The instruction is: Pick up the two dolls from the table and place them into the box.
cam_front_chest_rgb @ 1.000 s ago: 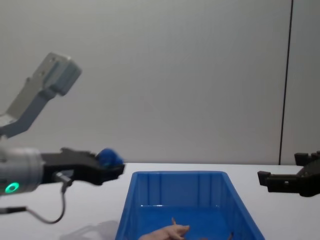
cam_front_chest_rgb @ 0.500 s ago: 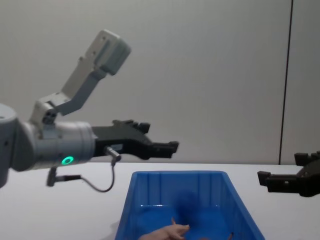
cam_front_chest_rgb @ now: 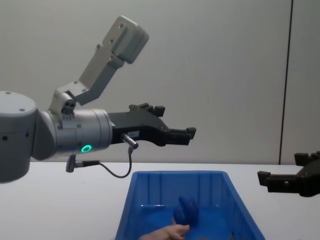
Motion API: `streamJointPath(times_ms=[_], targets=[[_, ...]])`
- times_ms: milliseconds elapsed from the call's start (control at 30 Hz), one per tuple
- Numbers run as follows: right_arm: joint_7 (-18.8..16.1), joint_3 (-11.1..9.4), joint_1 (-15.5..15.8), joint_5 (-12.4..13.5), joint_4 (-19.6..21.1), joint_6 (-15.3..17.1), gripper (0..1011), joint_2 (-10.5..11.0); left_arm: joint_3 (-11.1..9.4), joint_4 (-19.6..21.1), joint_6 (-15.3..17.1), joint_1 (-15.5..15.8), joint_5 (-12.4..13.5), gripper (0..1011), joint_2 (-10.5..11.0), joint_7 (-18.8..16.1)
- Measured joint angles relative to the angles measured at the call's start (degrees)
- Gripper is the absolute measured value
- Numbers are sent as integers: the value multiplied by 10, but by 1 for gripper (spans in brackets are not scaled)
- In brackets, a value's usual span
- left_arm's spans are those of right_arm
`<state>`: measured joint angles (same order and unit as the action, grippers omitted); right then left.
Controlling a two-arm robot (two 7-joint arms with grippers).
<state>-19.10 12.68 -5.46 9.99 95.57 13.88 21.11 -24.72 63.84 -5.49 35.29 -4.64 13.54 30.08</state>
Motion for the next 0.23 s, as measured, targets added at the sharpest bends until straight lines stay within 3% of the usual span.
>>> streamJointPath(times_ms=[233], targets=[[0, 0, 0, 0, 0, 0, 1001, 0, -2, 0, -10, 2, 3, 1002, -3, -4]])
